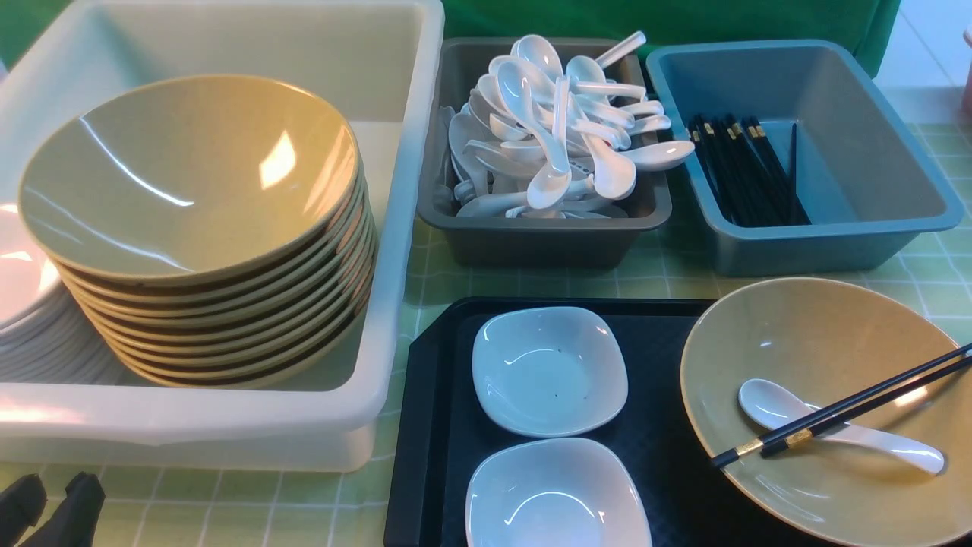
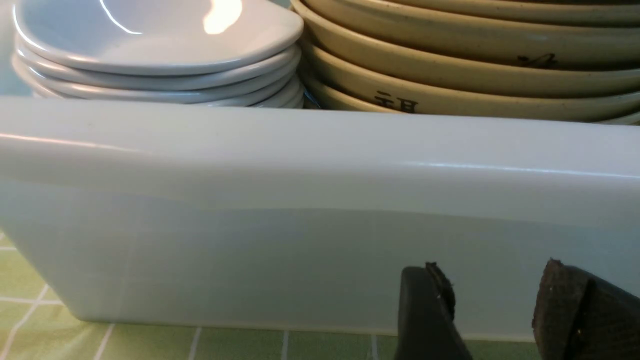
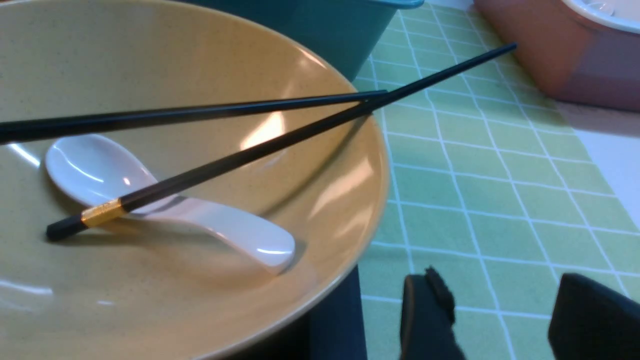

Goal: On green table put chopsticks spoon bowls plates into blue grey white boxes.
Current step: 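Move the grippers toward the tableware on the black tray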

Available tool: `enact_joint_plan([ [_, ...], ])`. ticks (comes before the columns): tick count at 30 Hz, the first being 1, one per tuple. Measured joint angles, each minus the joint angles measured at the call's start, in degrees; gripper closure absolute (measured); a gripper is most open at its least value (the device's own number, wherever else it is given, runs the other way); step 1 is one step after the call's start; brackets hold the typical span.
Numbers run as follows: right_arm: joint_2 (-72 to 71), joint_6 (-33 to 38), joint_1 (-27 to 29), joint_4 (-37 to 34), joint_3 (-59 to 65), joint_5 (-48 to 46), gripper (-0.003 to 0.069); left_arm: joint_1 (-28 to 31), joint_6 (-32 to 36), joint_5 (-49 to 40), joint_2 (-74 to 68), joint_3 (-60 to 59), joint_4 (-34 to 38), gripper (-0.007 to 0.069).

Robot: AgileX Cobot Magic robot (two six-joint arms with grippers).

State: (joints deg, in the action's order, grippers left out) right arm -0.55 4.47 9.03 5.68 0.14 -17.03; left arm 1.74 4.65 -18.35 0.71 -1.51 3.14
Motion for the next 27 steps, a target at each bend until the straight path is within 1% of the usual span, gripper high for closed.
enact_joint_plan([
  [11, 0.00, 0.00, 0.00, 0.00, 0.00, 0.00, 0.0309, 0.00, 0.03, 0.00, 0.00, 0.00, -0.06, 0.0352],
  [16, 0.00, 0.00, 0.00, 0.00, 0.00, 0.00, 0.0309, 0.00, -0.06, 1.01, 0.00, -0.02, -1.42, 0.0352],
  [19, 0.00, 0.00, 0.00, 0.00, 0.00, 0.00, 0.0309, 0.00, -1.14, 6.61, 0.00, -0.07, 0.03, 0.0352],
  [22, 0.00, 0.00, 0.00, 0.00, 0.00, 0.06, 0.0309, 0.00, -1.82, 14.76, 0.00, -0.07, 2.69, 0.0352],
  [24, 0.00, 0.00, 0.00, 0.00, 0.12, 0.46, 0.0309, 0.00, -2.20, 17.53, 0.00, -0.07, 3.81, 0.0352],
  [25, 0.00, 0.00, 0.00, 0.00, 0.18, 1.11, 0.0309, 0.00, -2.33, 19.26, 0.00, -0.07, 4.22, 0.0352],
  [26, 0.00, -0.76, 0.00, 0.00, 0.61, 3.80, 0.0309, 0.00, -2.62, 23.05, 0.00, -0.07, 5.08, 0.0352],
  [27, 0.00, -1.82, 0.00, 0.00, 0.95, 5.82, 0.0309, 0.00, -2.89, 24.69, 0.00, -0.07, 5.29, 0.0352],
])
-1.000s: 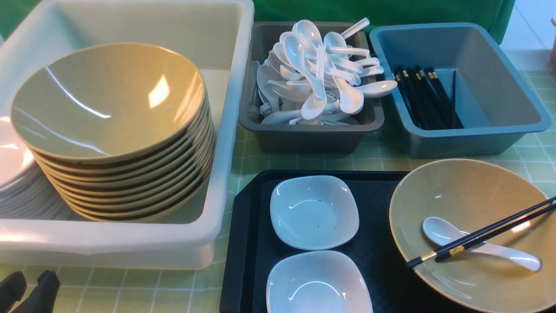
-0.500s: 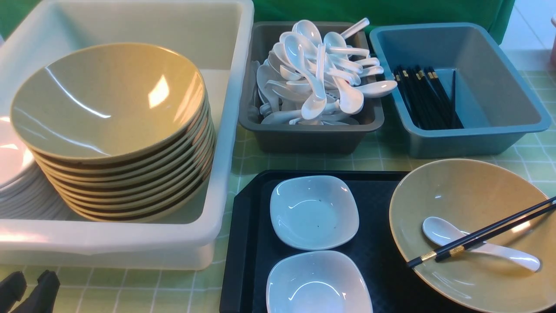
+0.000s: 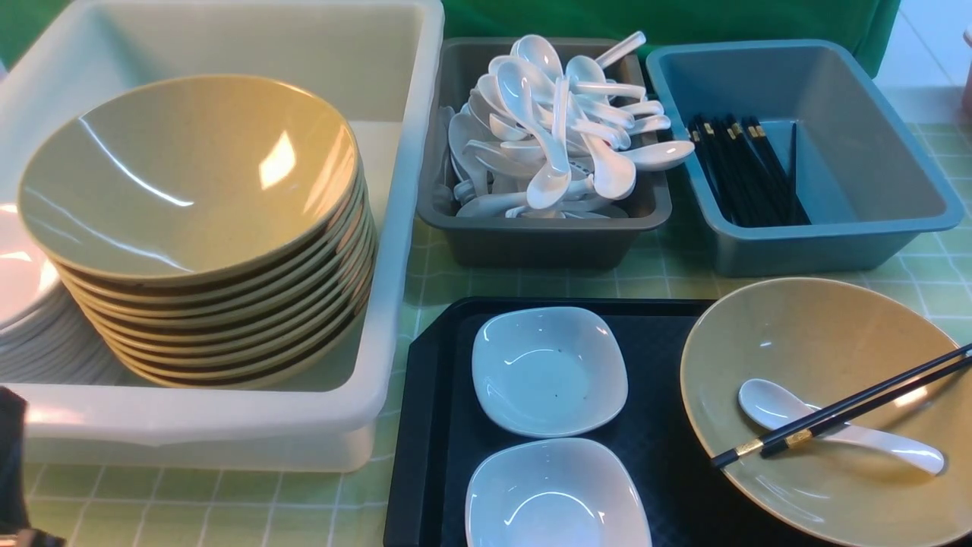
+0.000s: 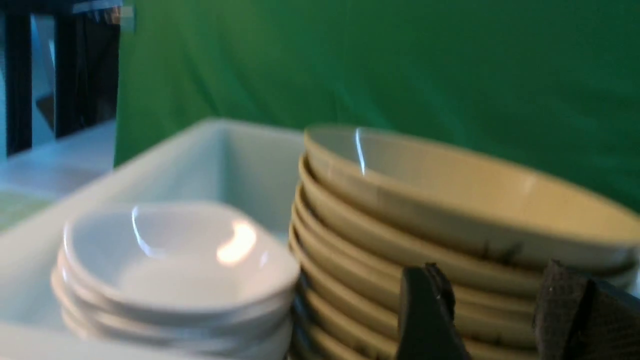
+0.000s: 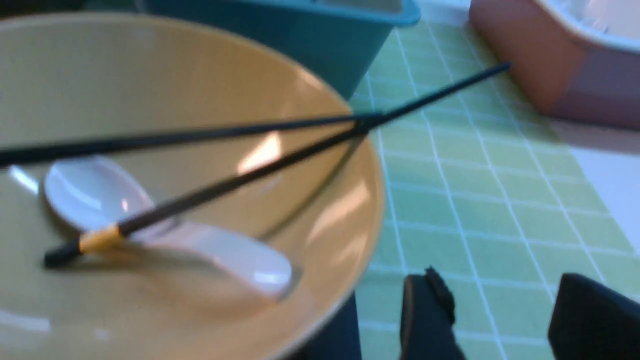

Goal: On green table put chopsticks spoon bowls plates into blue grey white boxes.
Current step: 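Move the grippers toward the tableware on the black tray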

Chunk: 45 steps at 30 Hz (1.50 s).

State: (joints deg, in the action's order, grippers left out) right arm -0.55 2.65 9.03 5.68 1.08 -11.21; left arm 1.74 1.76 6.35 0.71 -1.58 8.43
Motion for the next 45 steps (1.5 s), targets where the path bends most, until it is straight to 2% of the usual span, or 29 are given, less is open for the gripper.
enact_joint_plan([
  [4, 0.00, -10.91, 0.00, 0.00, 0.53, 11.21, 0.0309, 0.00, -4.35, 8.62, 0.00, 0.00, 1.33, 0.0352],
  [5, 0.00, -11.53, 0.00, 0.00, 0.53, 12.20, 0.0309, 0.00, -4.65, 9.12, 0.00, 0.00, 1.44, 0.0352],
  [7, 0.00, -18.20, 0.00, 0.00, 0.53, 21.31, 0.0309, 0.00, -9.33, 16.44, 0.00, 0.00, 2.42, 0.0352],
  [10, 0.00, -22.62, 0.00, 0.00, 0.53, 31.30, 0.0309, 0.00, -13.53, 23.03, 0.00, 0.00, 2.66, 0.0352],
  [13, 0.00, -26.07, 0.00, 0.00, 0.53, 36.68, 0.0309, 0.00, -17.11, 24.04, 0.04, 1.26, 2.94, 0.0352],
  [16, 1.15, -31.97, 0.00, 0.00, -3.98, 36.58, 0.0309, 0.00, -20.75, 17.93, -0.89, 11.60, 3.11, 0.0352],
  [17, 1.34, -31.97, 0.00, 0.00, -4.53, 36.48, 0.0309, 0.00, -20.84, 17.43, -1.09, 11.60, 2.98, 0.0352],
  [19, 5.16, -33.40, 0.00, 0.00, -14.35, 33.88, 0.0309, 0.00, -21.21, 9.90, -5.90, 22.93, 0.28, 0.0352],
  [23, 12.13, -33.40, 0.00, 0.00, -27.00, 26.50, 0.0309, 0.00, -21.34, -2.59, -13.76, 35.73, -4.03, 0.0352],
  [24, 16.73, -32.90, 0.00, 0.00, -33.24, 19.66, 0.0309, 0.00, -21.34, -10.42, -18.88, 40.93, -5.63, 0.0352],
  [27, 23.60, -29.33, 0.00, 0.00, -41.34, 7.29, 0.0309, 0.00, -21.27, -23.24, -26.26, 46.00, -7.43, 0.0352],
  [28, 24.50, -28.33, 0.00, 0.00, -41.75, 6.45, 0.0309, 0.00, -21.18, -24.64, -26.67, 46.13, -7.61, 0.0352],
  [29, 27.89, -22.51, 0.00, 0.00, -44.17, -0.23, 0.0309, -0.06, -20.85, -29.08, -29.30, 46.29, -9.56, 0.0352],
  [32, 33.00, -12.80, 0.00, -0.11, -44.84, -9.87, 0.0309, -1.33, -20.80, -31.60, -30.14, 44.58, -12.43, 0.0352],
  [35, 35.06, -11.56, 0.00, -1.66, -44.84, -14.50, 0.0309, -2.28, -20.80, -31.60, -28.99, 43.16, -12.80, 0.0352],
  [38, 37.66, -9.25, 0.00, -6.70, -44.91, -21.80, 0.0309, -3.66, -20.92, -30.71, -27.66, 38.91, -10.51, 0.0352],
  [41, 41.24, 1.00, -0.16, -15.57, -44.91, -29.42, 0.0309, -5.10, -20.54, -28.73, -27.48, 32.89, -3.32, 0.0352],
  [43, 42.32, 1.91, -0.68, -17.61, -44.91, -30.10, 0.0309, -5.83, -19.81, -28.56, -27.48, 31.85, -0.95, 0.0352],
  [45, 44.47, 2.22, -3.13, -19.28, -45.30, -31.36, 0.0308, -8.57, -15.63, -29.87, -27.72, 31.06, 4.88, 0.0352],
])
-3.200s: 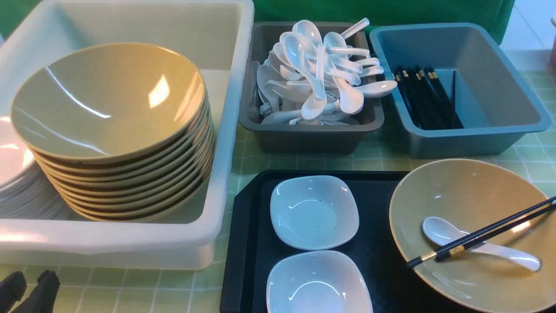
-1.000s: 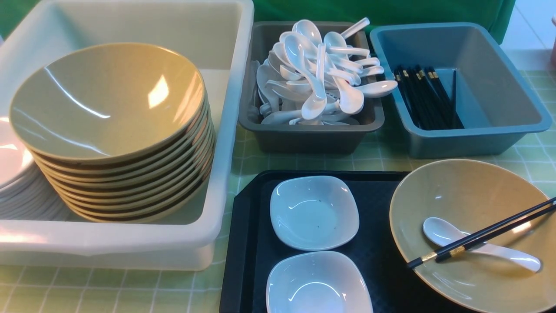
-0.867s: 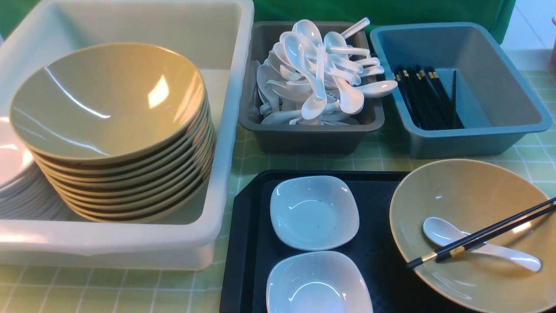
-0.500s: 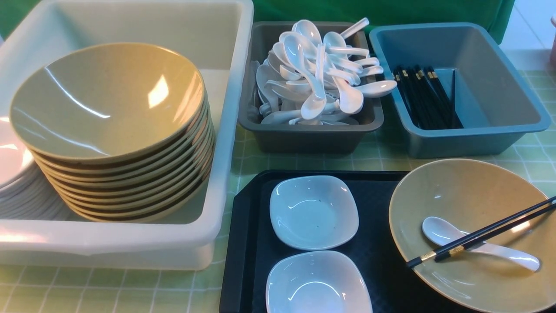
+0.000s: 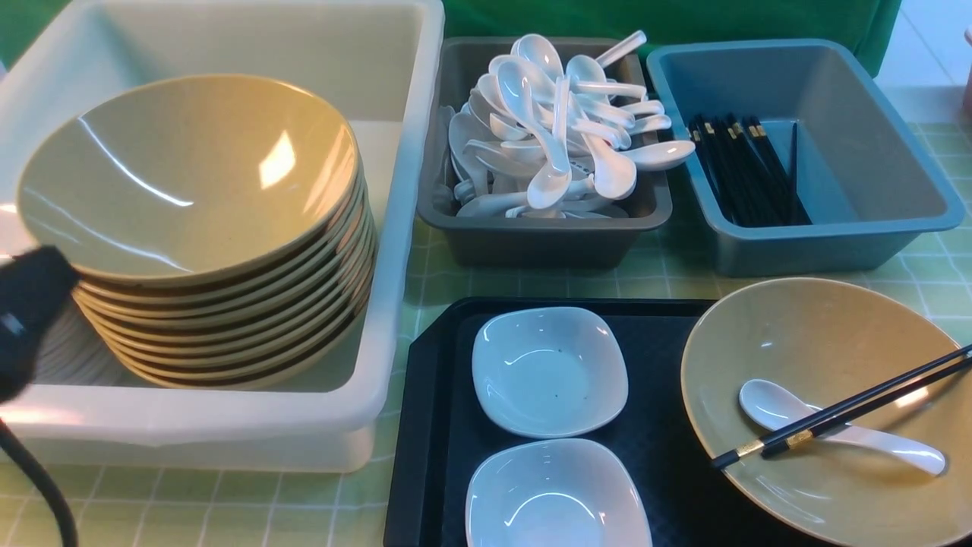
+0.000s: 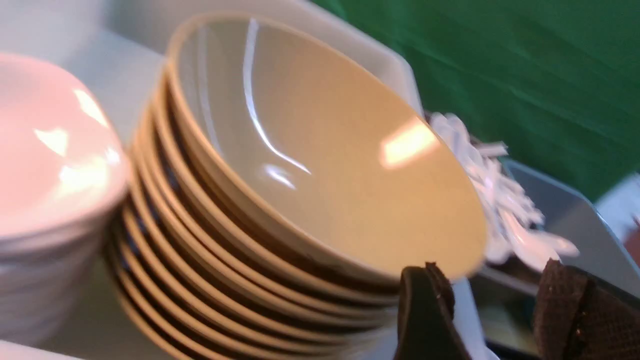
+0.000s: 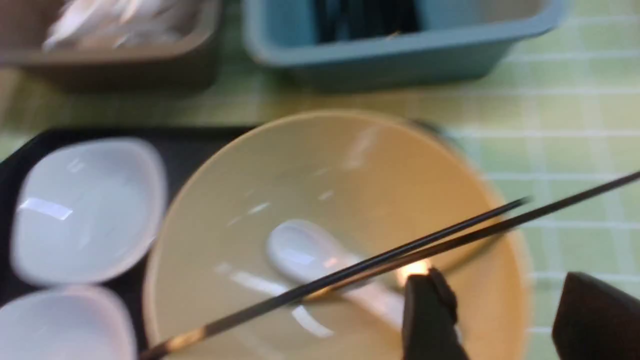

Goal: On green table put chopsticks spoon bowls plates into blue grey white boxes.
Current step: 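Move the grippers toward the tableware on the black tray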

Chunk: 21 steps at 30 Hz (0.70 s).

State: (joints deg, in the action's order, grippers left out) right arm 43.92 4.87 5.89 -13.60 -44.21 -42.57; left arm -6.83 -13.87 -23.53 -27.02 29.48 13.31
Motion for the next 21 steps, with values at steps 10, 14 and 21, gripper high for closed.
enact_joint_plan([
  [10, 14.95, -7.15, -14.35, 6.21, -9.12, -10.22, 0.0297, -9.31, 18.50, -12.94, -10.00, 5.46, 12.21, 0.0352],
  [14, 22.92, -24.79, -14.90, 14.55, -10.77, -11.48, 0.0269, -10.08, 23.70, -15.44, -13.92, 9.14, 12.82, 0.0352],
  [21, 32.09, -47.57, -14.52, 16.63, -10.96, -5.36, 0.0163, -10.12, 25.82, -16.37, -14.99, 10.36, 13.07, 0.0352],
])
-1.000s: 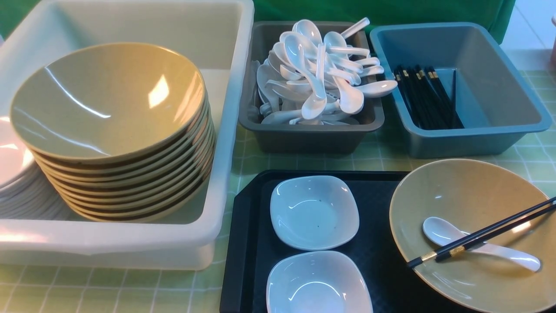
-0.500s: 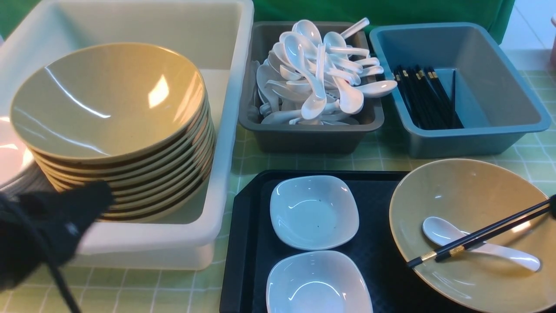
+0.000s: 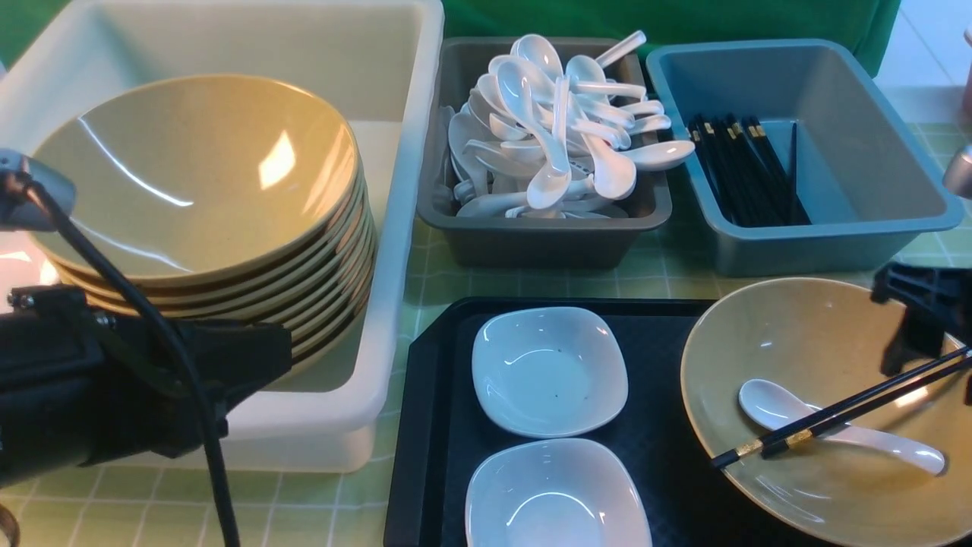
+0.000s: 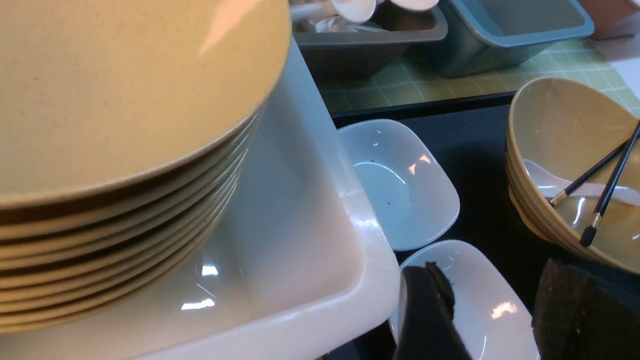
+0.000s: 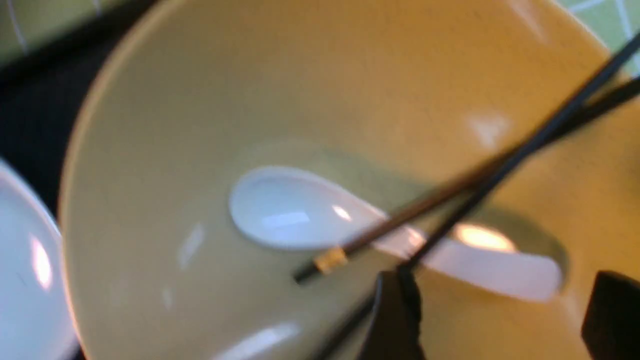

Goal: On green table put chopsticks spoon bowls plates into blue grey white boxes.
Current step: 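Move the grippers toward the tableware on the black tray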

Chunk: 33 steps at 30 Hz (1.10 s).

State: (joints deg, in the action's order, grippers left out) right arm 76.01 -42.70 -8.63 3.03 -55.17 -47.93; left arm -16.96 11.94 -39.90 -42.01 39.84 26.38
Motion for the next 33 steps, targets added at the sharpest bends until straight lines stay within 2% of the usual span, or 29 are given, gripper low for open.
enact_joint_plan([
  [4, 3.09, -4.81, 0.00, 0.12, -0.12, 4.14, 0.0126, -0.53, 0.20, -0.31, 0.00, 0.00, 0.05, 0.0352],
  [11, 7.51, -9.67, 0.00, 4.23, -0.17, 3.90, 0.0117, -2.46, 0.20, -0.35, 0.00, 0.00, 1.25, 0.0352],
  [22, 13.36, -11.32, 0.00, 6.24, -0.17, 6.33, 0.0128, -2.46, 0.49, -0.35, 0.00, 0.00, 1.25, 0.0352],
  [25, 14.71, -11.33, 0.00, 6.24, -0.17, 6.94, 0.0197, -2.46, 0.58, -0.42, 0.00, 0.00, 1.25, 0.0352],
  [28, 14.91, -11.11, 0.00, 6.27, -0.29, 7.02, 0.0317, -2.46, 0.62, -0.65, 0.00, 0.00, 1.25, 0.0352],
  [29, 14.91, -10.64, 0.00, 6.27, -0.29, 7.02, 0.0383, -2.46, 0.62, -0.94, 0.00, 0.00, 1.31, 0.0352],
  [30, 14.91, -10.54, 0.00, 6.27, -0.29, 7.02, 0.0406, -2.46, 0.62, -1.03, 0.00, 0.00, 1.31, 0.0352],
  [31, 14.80, -10.07, 0.00, 6.27, -0.29, 6.91, 0.0503, -2.46, 0.74, -1.35, 0.00, 0.00, 1.31, 0.0352],
  [32, 14.80, -10.09, 0.00, 6.27, -0.29, 6.90, 0.0515, -2.46, 0.75, -1.40, 0.00, 0.00, 1.31, 0.0352],
  [33, 14.49, -9.96, 0.00, 6.27, -0.33, 6.80, 0.0587, -2.46, 0.75, -1.49, 0.00, 0.00, 1.38, 0.0352],
])
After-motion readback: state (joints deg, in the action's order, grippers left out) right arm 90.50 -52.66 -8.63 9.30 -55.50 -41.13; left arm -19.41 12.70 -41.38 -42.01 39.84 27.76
